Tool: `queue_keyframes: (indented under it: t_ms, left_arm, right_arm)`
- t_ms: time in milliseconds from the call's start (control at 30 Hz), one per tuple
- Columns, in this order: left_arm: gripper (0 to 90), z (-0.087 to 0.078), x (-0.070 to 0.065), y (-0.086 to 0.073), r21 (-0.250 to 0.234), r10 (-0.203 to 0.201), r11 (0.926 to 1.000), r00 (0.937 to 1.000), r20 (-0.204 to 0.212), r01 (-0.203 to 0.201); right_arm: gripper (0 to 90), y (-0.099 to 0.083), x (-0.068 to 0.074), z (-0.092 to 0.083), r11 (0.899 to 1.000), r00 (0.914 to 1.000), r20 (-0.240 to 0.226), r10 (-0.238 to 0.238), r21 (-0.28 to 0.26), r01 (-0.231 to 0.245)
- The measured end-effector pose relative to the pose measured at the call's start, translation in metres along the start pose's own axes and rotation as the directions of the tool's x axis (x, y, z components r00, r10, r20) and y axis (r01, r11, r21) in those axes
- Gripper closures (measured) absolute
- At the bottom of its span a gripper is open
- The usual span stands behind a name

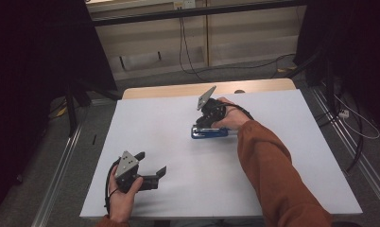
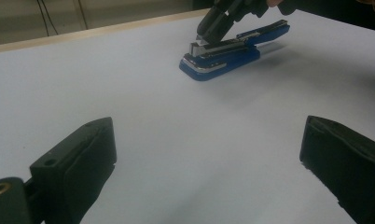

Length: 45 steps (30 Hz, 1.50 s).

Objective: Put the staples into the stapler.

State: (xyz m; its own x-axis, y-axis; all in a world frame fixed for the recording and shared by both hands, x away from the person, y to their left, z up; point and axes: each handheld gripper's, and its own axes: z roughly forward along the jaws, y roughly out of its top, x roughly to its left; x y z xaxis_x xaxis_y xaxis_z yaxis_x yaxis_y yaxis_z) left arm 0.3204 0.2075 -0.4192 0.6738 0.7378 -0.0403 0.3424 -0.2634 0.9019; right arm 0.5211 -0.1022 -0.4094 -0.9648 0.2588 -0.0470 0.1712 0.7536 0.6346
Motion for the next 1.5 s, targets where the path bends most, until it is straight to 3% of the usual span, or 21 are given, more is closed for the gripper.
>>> queue_keyframes:
  t_ms: [533, 1167, 1500]
  left_arm:
    - [3.8, 0.0003, 0.0, -0.0002, 0.001, -0.002, 1.0, 1.0, -0.001, 0.002]
    - [3.8, -0.0001, -0.0001, -0.0001, -0.003, 0.0, 1.0, 1.0, 0.004, 0.0]
    - [3.8, -0.0003, -0.0002, 0.0, -0.002, 0.002, 1.0, 1.0, 0.003, -0.002]
  right_arm:
    - [79.2, -0.0037, -0.0012, 0.0007, 0.999, 0.9994, -0.011, -0.032, 0.032, 0.033]
    - [79.1, -0.0004, -0.0011, 0.0027, 0.998, 0.9979, -0.012, -0.064, 0.026, 0.065]
    - [79.1, -0.0002, -0.001, 0.003, 0.998, 0.9984, -0.018, -0.054, 0.026, 0.054]
